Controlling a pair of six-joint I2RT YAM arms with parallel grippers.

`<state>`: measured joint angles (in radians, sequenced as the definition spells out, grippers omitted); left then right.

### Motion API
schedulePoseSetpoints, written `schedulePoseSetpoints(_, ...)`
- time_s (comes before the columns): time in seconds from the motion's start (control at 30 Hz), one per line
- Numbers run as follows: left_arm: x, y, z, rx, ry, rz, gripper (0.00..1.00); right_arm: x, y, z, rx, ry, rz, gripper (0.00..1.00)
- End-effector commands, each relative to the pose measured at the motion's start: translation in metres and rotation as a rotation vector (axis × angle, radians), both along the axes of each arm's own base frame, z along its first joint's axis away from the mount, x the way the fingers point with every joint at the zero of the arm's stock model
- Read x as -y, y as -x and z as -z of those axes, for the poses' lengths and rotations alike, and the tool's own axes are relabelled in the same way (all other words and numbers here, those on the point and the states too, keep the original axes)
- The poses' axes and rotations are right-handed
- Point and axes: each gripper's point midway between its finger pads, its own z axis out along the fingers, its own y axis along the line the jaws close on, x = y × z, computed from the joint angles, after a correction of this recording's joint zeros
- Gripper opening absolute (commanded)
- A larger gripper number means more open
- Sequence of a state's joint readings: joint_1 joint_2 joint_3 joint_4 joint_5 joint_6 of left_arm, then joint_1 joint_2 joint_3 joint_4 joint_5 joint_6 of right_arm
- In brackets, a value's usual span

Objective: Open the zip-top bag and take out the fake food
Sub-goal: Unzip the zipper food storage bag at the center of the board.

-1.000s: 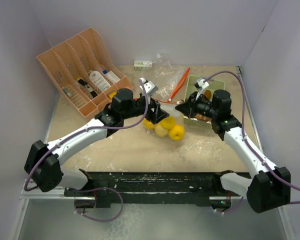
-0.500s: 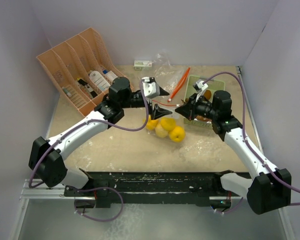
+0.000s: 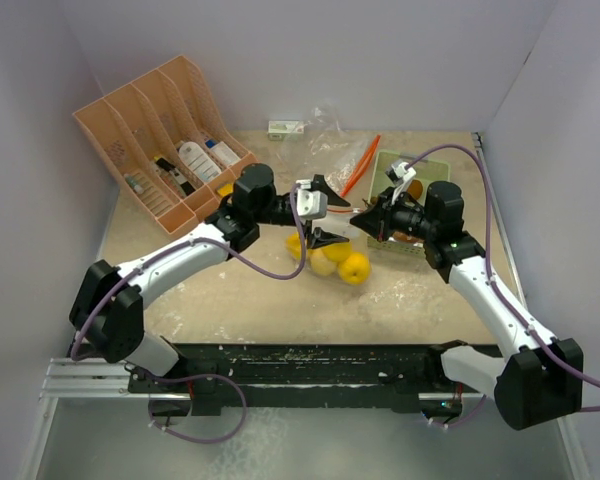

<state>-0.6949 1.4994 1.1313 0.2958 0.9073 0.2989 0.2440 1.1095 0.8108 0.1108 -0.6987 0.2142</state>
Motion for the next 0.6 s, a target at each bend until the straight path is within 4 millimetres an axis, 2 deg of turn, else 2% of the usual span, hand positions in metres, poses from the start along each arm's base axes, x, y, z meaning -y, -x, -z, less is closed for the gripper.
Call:
schedulePoseSetpoints(0.0, 0.01, -0.021, -0.015, 0.075, 0.055, -0.046, 0.75, -0.004, -0.002, -0.012, 0.057, -0.011, -0.024, 0.0)
schedulePoseSetpoints(0.17, 0.013, -0.027, -0.015, 0.083, 0.076, -0.066, 0.68, -0.005, -0.002, -0.01, 0.052, -0.014, -0.025, 0.0)
schedulePoseSetpoints(0.37, 0.013, -0.037, -0.019, 0.115, 0.083, -0.103, 0.69, -0.006, -0.003, -0.006, 0.039, -0.02, -0.026, 0.0)
schedulePoseSetpoints(0.57, 0.016, -0.035, -0.026, 0.118, 0.096, -0.08, 0.66, -0.005, -0.005, -0.006, 0.035, -0.019, -0.017, 0.0)
